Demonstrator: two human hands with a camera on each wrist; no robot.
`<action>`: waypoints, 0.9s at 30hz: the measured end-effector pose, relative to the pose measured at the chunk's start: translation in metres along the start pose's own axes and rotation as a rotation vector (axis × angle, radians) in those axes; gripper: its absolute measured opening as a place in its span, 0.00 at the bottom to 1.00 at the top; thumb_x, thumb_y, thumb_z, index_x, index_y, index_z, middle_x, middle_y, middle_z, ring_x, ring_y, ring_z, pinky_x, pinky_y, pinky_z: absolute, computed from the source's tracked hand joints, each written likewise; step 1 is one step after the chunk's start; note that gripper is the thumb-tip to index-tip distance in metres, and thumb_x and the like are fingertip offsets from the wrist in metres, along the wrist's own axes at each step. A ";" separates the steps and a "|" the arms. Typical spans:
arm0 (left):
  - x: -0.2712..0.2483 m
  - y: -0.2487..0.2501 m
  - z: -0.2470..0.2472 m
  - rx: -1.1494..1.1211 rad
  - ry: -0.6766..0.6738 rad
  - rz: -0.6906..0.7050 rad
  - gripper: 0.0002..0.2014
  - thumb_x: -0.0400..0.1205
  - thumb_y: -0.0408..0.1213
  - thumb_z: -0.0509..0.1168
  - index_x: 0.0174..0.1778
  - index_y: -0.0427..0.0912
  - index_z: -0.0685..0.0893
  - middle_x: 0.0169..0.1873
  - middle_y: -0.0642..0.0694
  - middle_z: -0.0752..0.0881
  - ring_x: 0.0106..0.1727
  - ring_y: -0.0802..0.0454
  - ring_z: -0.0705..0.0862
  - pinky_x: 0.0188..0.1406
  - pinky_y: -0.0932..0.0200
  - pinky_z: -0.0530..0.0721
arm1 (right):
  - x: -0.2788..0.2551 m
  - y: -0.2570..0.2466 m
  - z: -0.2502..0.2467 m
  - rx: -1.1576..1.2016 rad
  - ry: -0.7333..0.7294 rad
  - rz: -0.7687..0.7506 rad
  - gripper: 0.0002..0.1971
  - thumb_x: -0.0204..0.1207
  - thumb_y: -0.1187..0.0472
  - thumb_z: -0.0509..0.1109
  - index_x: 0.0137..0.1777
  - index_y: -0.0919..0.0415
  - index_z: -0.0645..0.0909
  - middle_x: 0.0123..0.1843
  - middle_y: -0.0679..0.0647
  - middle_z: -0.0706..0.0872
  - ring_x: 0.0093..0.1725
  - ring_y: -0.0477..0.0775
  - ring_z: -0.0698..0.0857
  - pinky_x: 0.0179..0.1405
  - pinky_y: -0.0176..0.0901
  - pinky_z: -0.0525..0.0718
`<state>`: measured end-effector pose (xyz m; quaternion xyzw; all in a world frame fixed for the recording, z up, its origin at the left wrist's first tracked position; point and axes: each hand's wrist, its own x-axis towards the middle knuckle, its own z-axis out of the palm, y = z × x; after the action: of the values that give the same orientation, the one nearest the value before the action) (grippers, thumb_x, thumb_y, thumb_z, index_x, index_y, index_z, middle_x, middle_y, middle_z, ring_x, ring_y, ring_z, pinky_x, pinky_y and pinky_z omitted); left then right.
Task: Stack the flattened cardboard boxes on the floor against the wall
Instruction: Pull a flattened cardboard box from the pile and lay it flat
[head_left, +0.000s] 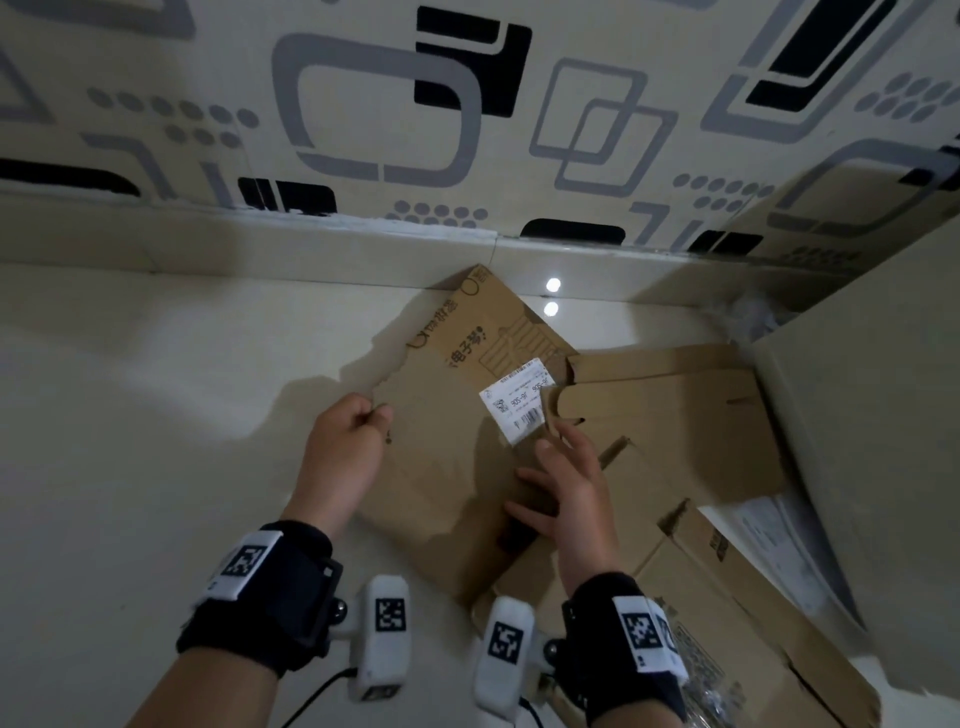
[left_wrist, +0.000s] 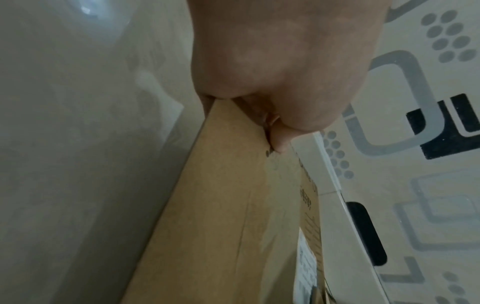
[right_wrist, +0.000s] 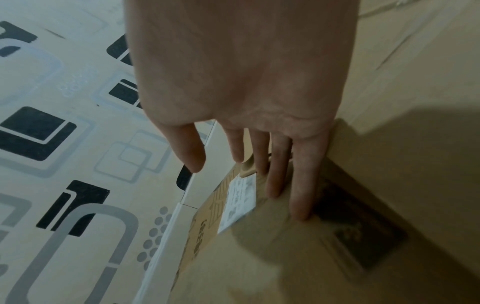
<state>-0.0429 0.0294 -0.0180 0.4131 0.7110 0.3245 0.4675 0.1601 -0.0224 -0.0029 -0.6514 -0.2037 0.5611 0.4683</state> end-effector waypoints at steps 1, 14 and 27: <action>0.002 -0.002 -0.007 0.011 0.029 0.013 0.15 0.87 0.38 0.63 0.40 0.29 0.76 0.33 0.40 0.74 0.34 0.47 0.72 0.32 0.53 0.67 | 0.002 -0.001 0.001 -0.004 0.003 -0.005 0.22 0.84 0.56 0.68 0.77 0.45 0.75 0.72 0.50 0.81 0.67 0.57 0.84 0.61 0.65 0.89; 0.017 -0.018 -0.158 -0.306 0.215 -0.132 0.13 0.83 0.33 0.69 0.62 0.35 0.89 0.54 0.36 0.91 0.57 0.37 0.88 0.55 0.49 0.82 | 0.016 0.009 0.042 -0.382 0.106 -0.052 0.33 0.81 0.58 0.69 0.86 0.52 0.66 0.78 0.53 0.75 0.76 0.57 0.74 0.73 0.52 0.72; 0.008 -0.067 -0.123 -0.303 0.383 -0.187 0.10 0.87 0.38 0.62 0.42 0.43 0.86 0.48 0.38 0.87 0.58 0.35 0.85 0.59 0.43 0.78 | 0.009 0.009 0.060 -0.123 -0.158 0.215 0.12 0.82 0.62 0.67 0.60 0.58 0.89 0.40 0.56 0.96 0.38 0.55 0.92 0.35 0.46 0.88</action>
<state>-0.1787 -0.0033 -0.0347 0.2020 0.7649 0.4550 0.4089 0.1051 0.0035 -0.0111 -0.6508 -0.2028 0.6440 0.3474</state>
